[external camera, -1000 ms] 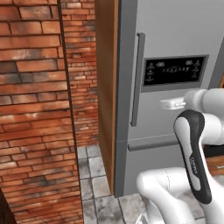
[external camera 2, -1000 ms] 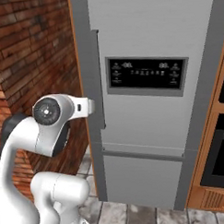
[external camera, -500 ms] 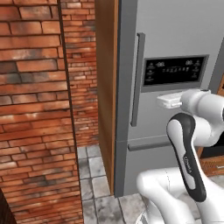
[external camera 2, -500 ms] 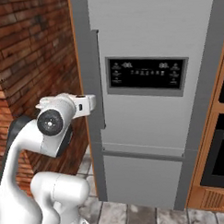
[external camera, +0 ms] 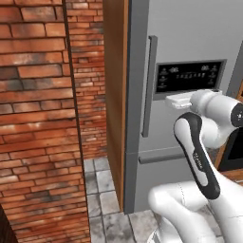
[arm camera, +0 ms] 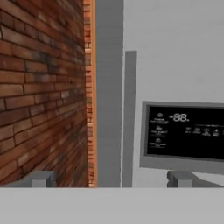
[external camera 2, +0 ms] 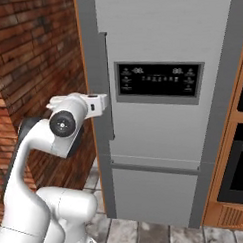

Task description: Retrieve the steak from the fridge and place it on the saucepan with marinade on the stove.

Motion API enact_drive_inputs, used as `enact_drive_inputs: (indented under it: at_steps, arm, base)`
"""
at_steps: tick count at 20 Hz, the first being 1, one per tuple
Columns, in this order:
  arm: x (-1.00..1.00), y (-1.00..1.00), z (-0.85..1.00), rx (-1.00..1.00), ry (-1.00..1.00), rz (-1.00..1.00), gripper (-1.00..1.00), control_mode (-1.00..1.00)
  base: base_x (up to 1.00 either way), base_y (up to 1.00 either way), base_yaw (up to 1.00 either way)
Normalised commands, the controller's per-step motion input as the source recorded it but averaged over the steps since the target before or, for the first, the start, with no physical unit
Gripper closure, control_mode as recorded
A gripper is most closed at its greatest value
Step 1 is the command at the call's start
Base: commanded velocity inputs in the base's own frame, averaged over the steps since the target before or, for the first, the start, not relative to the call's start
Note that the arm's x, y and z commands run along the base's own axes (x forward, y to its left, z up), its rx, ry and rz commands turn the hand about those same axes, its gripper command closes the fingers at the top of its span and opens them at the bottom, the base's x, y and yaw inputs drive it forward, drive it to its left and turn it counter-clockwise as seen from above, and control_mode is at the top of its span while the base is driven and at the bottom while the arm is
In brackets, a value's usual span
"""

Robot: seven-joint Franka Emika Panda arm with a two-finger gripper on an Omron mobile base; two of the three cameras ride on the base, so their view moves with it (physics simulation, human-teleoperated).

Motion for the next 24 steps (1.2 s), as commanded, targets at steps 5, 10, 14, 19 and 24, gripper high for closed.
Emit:
enact_drive_inputs:
  at_steps: [5, 10, 14, 19, 24]
  arm:
    - [0.71, -0.01, 0.00, 0.00, 0.01, 0.00, -1.00, -1.00]
    - [0.66, 0.00, 0.00, 0.00, 0.00, 0.00, -1.00, -1.00]
    - [0.68, 0.00, 0.00, 0.00, 0.00, 0.00, -1.00, -1.00]
    - [0.71, -0.03, 0.00, 0.00, 0.00, 0.00, -1.00, -1.00]
    - [0.69, -0.06, 0.00, 0.00, 0.00, 0.00, -1.00, -1.00]
  base:
    - [0.00, 0.00, 0.00]
    - [0.00, 0.00, 0.00]
    - [0.00, 0.00, 0.00]
    - [0.00, 0.00, 0.00]
    - [0.00, 0.00, 0.00]
